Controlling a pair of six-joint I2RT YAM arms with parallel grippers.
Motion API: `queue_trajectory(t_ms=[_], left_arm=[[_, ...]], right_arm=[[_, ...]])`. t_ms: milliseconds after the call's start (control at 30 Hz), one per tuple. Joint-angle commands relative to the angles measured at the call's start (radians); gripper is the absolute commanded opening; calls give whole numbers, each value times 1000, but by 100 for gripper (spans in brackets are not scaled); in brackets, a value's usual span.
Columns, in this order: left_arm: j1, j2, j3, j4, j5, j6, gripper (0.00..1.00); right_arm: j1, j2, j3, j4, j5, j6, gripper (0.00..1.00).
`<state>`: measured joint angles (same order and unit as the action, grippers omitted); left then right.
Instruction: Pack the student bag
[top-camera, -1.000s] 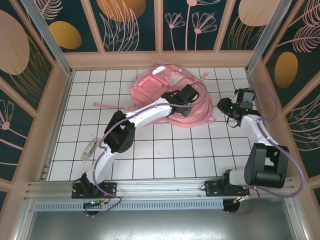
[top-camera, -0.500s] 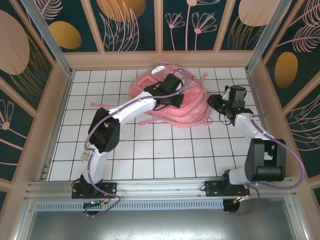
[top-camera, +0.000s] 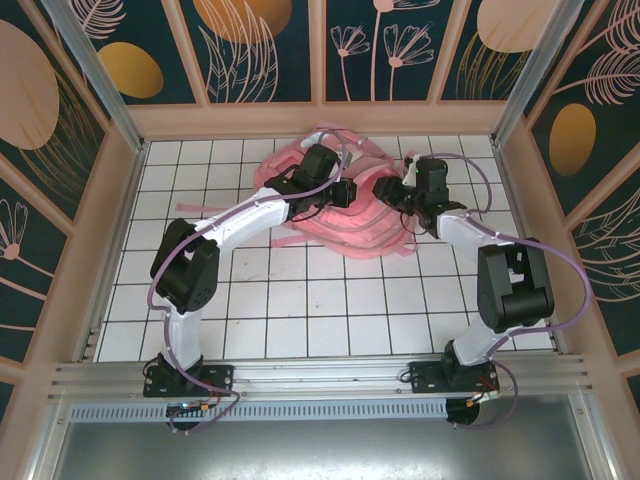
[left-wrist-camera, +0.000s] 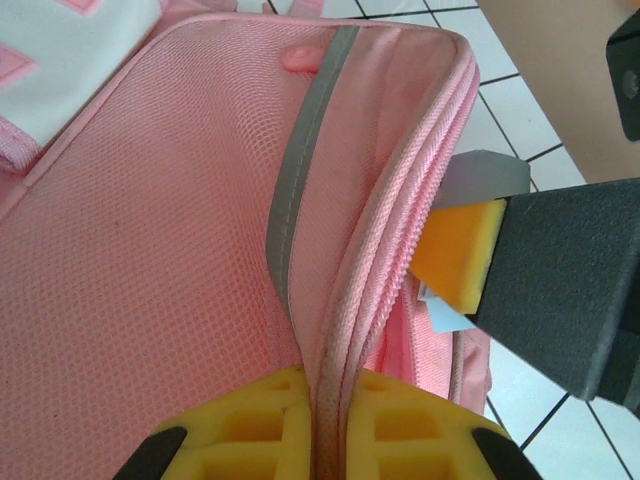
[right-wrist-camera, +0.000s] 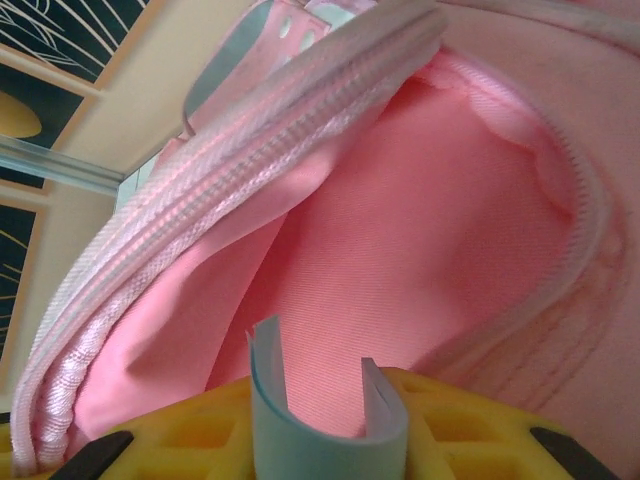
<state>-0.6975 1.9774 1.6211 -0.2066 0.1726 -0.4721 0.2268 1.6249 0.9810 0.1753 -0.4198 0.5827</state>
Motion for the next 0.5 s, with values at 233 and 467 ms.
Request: queue_trajectory(t_ms=[233, 467], left_arm=[[-8, -71, 8, 166, 74, -31, 0], [-7, -83, -28, 221, 157, -46, 0]], right_arm=[[11, -48, 50, -16, 11, -3, 31], [55, 89, 133, 89, -52, 55, 31]])
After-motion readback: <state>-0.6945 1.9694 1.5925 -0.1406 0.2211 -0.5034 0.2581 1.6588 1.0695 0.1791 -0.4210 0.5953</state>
